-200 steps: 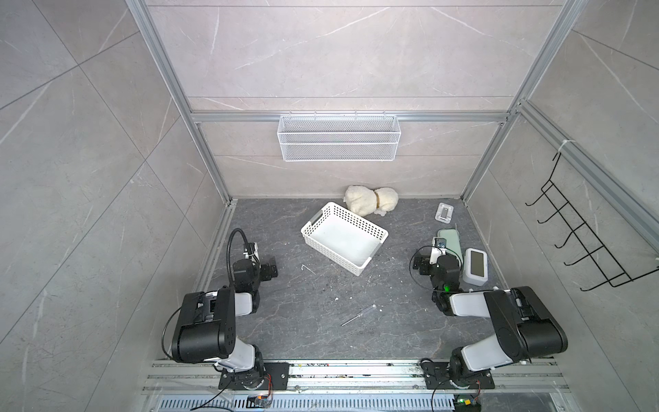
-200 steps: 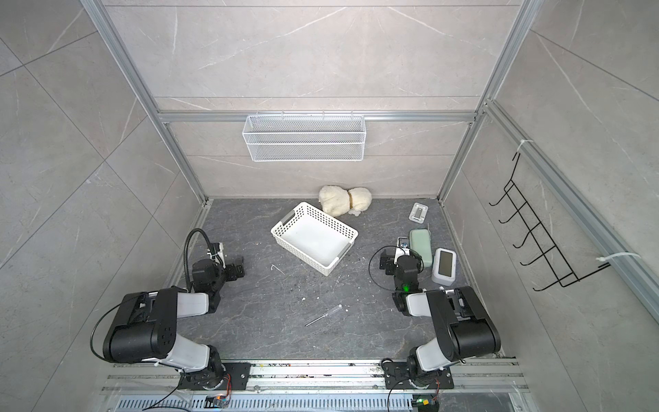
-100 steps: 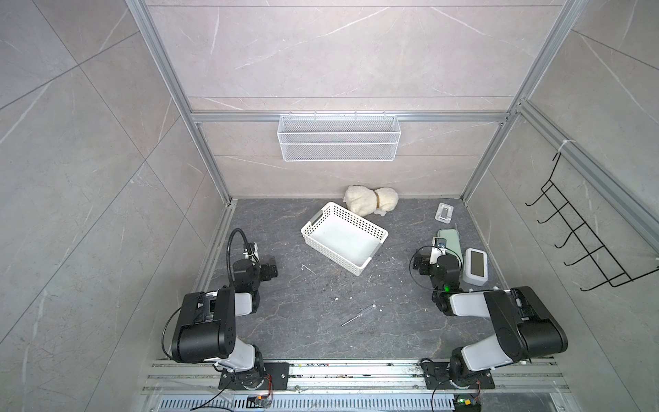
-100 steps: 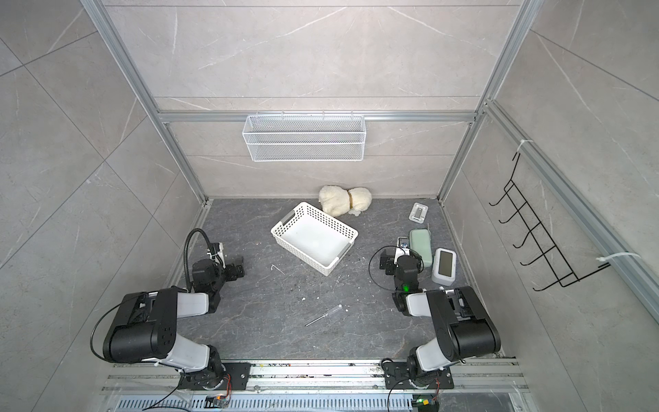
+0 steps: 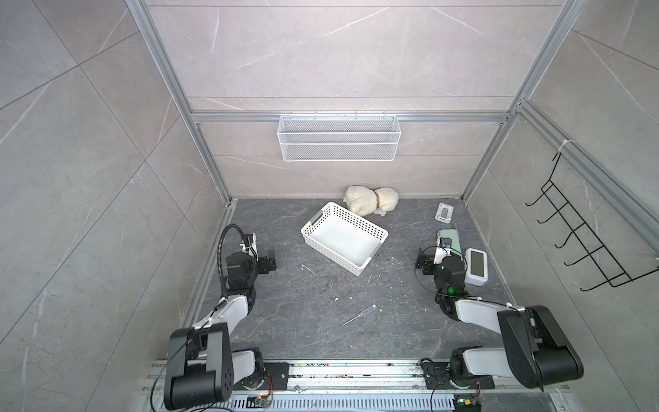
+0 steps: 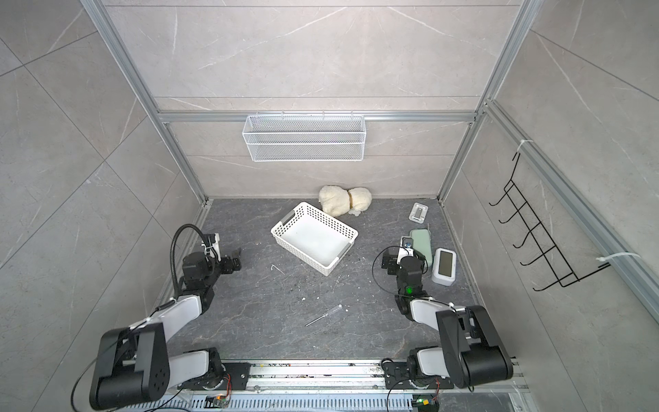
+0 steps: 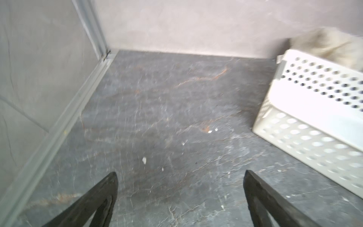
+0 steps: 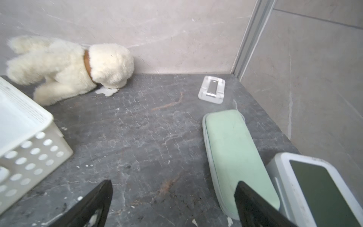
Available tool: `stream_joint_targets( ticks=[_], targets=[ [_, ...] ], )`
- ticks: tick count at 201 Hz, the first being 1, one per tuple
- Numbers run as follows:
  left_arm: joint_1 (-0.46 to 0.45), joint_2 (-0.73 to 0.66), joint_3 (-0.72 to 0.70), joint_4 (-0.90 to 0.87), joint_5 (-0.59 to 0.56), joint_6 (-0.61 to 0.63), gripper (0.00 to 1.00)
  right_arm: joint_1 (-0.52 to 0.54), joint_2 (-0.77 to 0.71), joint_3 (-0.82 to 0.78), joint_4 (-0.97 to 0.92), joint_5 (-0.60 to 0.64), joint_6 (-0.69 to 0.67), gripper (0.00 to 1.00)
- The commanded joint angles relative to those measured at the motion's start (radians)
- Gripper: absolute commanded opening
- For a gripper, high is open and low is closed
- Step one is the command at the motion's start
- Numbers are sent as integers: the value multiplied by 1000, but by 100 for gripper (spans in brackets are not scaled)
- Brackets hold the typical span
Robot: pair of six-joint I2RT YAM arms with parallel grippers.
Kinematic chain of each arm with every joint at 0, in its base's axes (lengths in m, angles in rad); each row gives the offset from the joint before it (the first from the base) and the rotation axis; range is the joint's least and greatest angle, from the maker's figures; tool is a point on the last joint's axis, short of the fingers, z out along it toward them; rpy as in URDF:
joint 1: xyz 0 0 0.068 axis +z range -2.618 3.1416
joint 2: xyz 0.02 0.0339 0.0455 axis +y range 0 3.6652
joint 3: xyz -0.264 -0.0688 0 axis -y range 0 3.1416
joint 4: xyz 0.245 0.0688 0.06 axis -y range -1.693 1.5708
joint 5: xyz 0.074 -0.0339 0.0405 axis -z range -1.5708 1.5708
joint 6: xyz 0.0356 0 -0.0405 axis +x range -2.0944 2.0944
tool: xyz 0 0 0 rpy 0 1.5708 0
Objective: Put the screwdriver in the bin
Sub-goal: Pick up the screwdriver from the bottom-center of the table.
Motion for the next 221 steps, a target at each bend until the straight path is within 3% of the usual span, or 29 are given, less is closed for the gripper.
stream_joint_targets(
  ticks=[1,35,61,86,126,176,221],
  targets=[
    [-35,-88,75,-214,116,119,100,1,-59,55,-137,-114,-43,99],
    [-132,-143,178,-419,211,207,100,1,-181,161,-400,-284,-155,99],
    [-307,-136,253,-547,230,254,100,1,-259,262,-665,-433,-262,99],
    [-452,-122,276,-574,226,195,100,1,-329,351,-926,-616,-383,99],
    [-618,-103,288,-595,214,129,100,1,-436,463,-1273,-790,-520,99],
    [-827,6,292,-573,211,105,100,0,-462,612,-1758,-899,-781,99],
    [-978,151,280,-452,182,54,100,1,-516,649,-1869,-886,-803,99]
  ],
)
